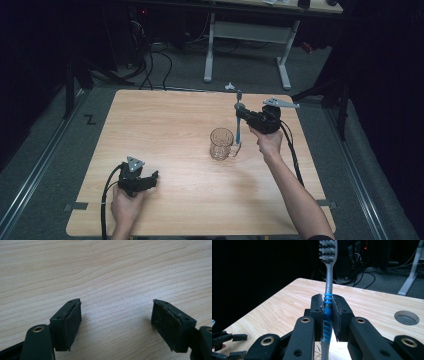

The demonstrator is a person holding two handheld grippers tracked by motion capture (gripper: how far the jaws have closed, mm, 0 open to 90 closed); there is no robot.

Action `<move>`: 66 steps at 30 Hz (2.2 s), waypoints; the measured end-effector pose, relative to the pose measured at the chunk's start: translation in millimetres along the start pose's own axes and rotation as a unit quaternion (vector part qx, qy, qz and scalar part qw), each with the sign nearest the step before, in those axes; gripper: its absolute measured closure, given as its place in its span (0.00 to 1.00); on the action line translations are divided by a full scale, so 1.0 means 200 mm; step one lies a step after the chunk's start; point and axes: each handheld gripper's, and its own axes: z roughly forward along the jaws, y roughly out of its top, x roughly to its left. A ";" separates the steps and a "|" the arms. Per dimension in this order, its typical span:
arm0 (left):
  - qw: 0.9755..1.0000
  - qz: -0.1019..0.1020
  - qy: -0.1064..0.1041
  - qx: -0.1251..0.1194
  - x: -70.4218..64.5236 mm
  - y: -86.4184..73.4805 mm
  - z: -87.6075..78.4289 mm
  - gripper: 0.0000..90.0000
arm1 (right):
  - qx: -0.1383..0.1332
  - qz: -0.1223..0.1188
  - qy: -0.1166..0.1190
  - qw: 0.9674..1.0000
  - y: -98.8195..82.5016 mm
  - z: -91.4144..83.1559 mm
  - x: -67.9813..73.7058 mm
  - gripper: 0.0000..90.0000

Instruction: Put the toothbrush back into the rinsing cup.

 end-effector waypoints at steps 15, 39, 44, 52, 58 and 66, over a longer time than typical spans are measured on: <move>1.000 0.000 0.000 -0.001 0.00 0.00 0.00 0.28 | -0.006 -0.003 -0.008 1.000 0.00 0.00 -0.01 0.89; 1.000 0.000 0.000 -0.001 0.00 0.00 0.00 0.28 | 0.012 -0.006 -0.007 1.000 -0.04 -0.01 -0.02 0.89; 1.000 0.000 0.000 -0.001 0.00 0.00 0.00 0.27 | 0.016 -0.011 -0.008 1.000 -0.04 -0.02 -0.01 0.89; 1.000 0.000 0.000 -0.001 0.00 0.00 0.00 0.28 | 0.027 -0.023 -0.009 0.999 -0.05 -0.04 0.00 0.89; 1.000 0.000 0.001 -0.001 0.00 0.00 0.00 0.27 | 0.032 -0.031 -0.010 0.999 -0.06 -0.05 0.01 0.89; 1.000 0.000 0.000 -0.001 0.00 0.00 0.00 0.28 | 0.043 -0.044 -0.012 0.998 -0.06 -0.05 0.03 0.89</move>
